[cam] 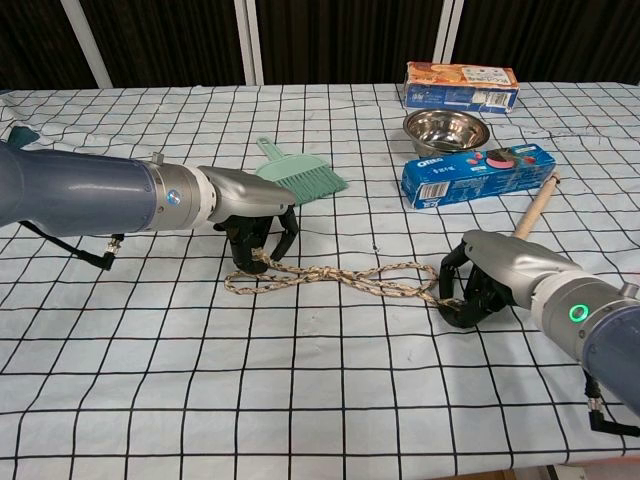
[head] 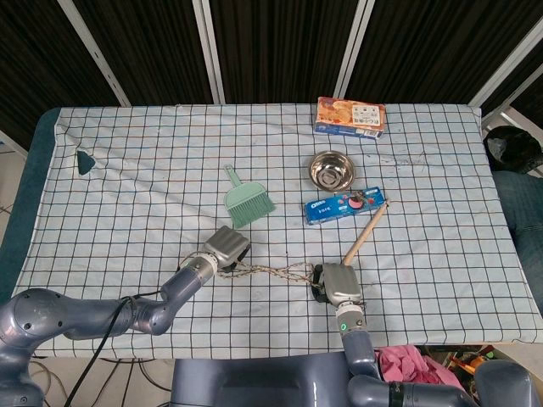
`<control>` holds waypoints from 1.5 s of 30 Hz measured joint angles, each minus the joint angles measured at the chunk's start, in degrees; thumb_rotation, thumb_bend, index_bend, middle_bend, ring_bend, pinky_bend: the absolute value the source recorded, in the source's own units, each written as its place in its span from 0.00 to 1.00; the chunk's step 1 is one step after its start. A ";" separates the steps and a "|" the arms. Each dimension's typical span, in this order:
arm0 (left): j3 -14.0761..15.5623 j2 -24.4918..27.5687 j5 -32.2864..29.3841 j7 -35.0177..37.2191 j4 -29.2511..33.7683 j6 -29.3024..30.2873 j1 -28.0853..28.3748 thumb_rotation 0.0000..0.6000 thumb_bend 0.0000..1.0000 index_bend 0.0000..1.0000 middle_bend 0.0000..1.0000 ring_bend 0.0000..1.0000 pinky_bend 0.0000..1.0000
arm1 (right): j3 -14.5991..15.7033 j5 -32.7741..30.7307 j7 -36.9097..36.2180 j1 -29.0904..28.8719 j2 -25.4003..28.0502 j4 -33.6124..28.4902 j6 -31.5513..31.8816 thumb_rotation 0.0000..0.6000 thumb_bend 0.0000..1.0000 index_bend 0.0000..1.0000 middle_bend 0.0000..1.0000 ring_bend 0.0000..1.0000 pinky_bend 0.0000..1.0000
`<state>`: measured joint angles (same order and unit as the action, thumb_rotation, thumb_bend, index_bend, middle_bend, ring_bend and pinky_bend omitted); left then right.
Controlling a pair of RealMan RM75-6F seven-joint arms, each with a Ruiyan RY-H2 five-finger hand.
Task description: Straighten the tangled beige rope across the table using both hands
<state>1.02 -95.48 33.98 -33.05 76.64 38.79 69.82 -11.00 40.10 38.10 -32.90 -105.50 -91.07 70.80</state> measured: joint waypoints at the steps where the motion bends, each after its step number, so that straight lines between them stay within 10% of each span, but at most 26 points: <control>1: -0.04 -0.01 -0.01 0.02 -0.02 0.03 0.00 1.00 0.38 0.55 1.00 0.91 0.80 | -0.01 0.01 -0.03 0.02 0.02 -0.02 0.01 1.00 0.43 0.63 1.00 1.00 1.00; 45: -1.05 -0.05 1.42 0.65 0.20 1.24 -0.81 1.00 0.52 0.64 1.00 0.91 0.80 | 0.13 0.35 0.12 0.37 0.50 -1.23 -0.21 1.00 0.45 0.63 1.00 1.00 1.00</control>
<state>-0.03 -95.54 35.40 -32.40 76.84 40.02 69.02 -10.87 40.45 38.22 -32.53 -105.00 -92.30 70.59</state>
